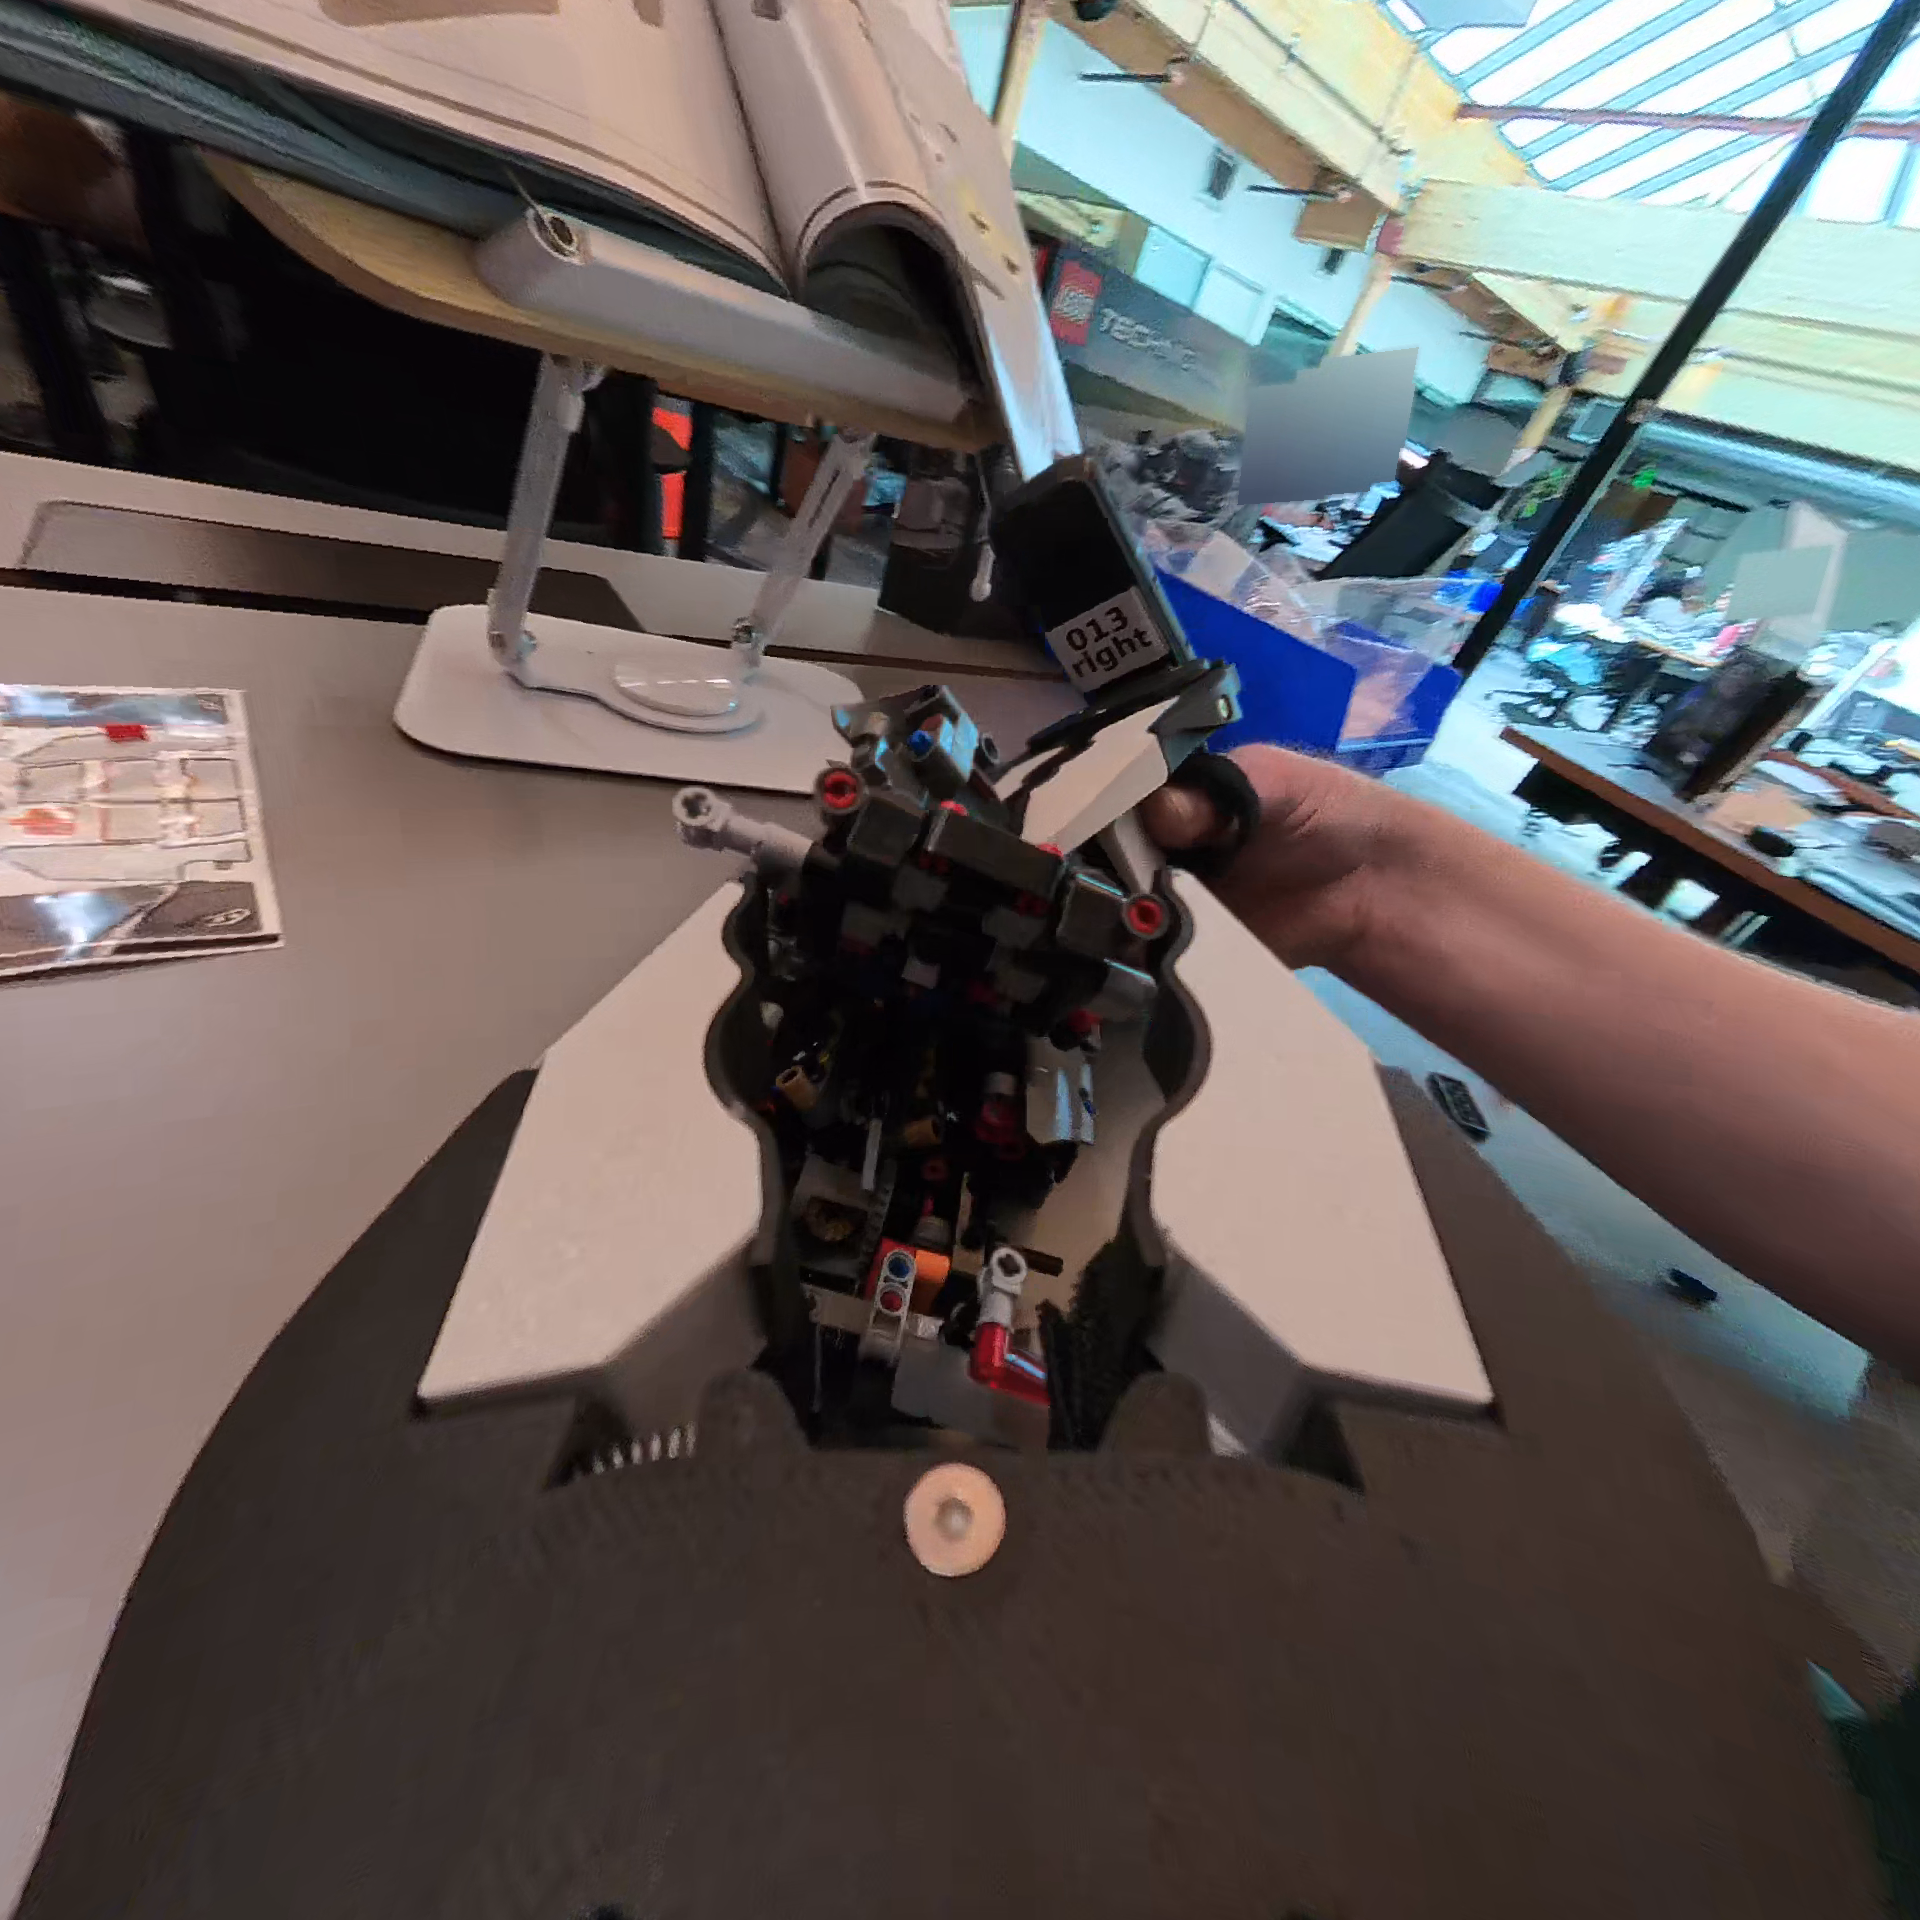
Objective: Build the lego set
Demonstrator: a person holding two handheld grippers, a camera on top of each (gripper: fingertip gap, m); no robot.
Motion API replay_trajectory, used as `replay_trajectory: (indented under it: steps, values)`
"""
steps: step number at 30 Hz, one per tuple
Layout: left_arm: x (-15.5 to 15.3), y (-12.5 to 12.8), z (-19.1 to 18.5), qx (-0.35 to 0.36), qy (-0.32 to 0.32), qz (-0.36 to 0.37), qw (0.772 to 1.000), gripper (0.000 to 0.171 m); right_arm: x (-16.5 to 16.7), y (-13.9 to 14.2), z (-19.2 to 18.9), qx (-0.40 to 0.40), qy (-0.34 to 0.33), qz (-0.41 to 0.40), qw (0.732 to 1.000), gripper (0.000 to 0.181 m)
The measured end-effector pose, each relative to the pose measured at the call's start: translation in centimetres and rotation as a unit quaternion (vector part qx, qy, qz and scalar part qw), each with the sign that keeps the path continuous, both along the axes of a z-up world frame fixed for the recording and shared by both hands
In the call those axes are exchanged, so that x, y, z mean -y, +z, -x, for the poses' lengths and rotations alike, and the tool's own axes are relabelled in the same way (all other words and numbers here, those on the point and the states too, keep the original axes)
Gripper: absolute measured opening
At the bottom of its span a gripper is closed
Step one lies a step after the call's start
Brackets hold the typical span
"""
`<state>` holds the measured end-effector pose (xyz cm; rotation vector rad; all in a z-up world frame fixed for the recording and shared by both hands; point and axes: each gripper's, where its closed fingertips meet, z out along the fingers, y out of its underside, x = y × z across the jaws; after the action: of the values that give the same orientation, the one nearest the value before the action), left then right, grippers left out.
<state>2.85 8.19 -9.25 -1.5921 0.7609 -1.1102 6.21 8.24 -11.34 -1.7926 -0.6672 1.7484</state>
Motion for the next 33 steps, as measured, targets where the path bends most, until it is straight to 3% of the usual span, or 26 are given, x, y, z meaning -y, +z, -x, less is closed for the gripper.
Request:
replay_trajectory:
  steps: [4, 9, 12, 16, 20, 24, 30, 33]
  values:
    - [0.4, 0.0, -0.6, -0.024, 0.019, -0.014, 0.999, 0.072, -0.1, 0.2, -0.4, -0.001, 0.024, -0.001, 1.0, 0.004]
    - [1.1, -0.4, 0.1, -0.012, -0.022, -0.01, 1.0, 0.075, 0.4, 1.1, -2.2, -0.001, -0.033, -0.021, 0.999, 0.005]
    - [1.1, 0.9, 1.6, 0.003, -0.019, -0.033, 0.999, 0.078, 1.1, 1.6, -2.7, 0.02, -0.081, -0.058, 0.995, 0.004]
    - [2.4, 4.4, 2.5, 0.024, -0.038, -0.1, 0.994, 0.067, 2.9, 3.4, -2.3, 0.049, -0.155, -0.144, 0.976, 0.005]
    - [4.6, 7.5, 1.2, 0.041, -0.125, -0.137, 0.982, 0.052, 5.7, 6.1, -0.9, 0.073, -0.198, -0.239, 0.948, 0.005]
    - [7.0, 8.2, -0.6, 0.039, -0.246, -0.119, 0.961, 0.04, 7.9, 7.4, 0.8, 0.085, -0.198, -0.271, 0.938, 0.005]
    - [8.7, 8.6, -0.9, 0.09, -0.325, -0.062, 0.939, 0.016, 8.9, 8.0, 2.3, 0.085, -0.195, -0.267, 0.94, 0.005]
    - [9.0, 8.7, -0.6, 0.104, -0.337, -0.053, 0.934, 0.014, 9.2, 7.8, 3.2, 0.08, -0.186, -0.256, 0.945, 0.005]
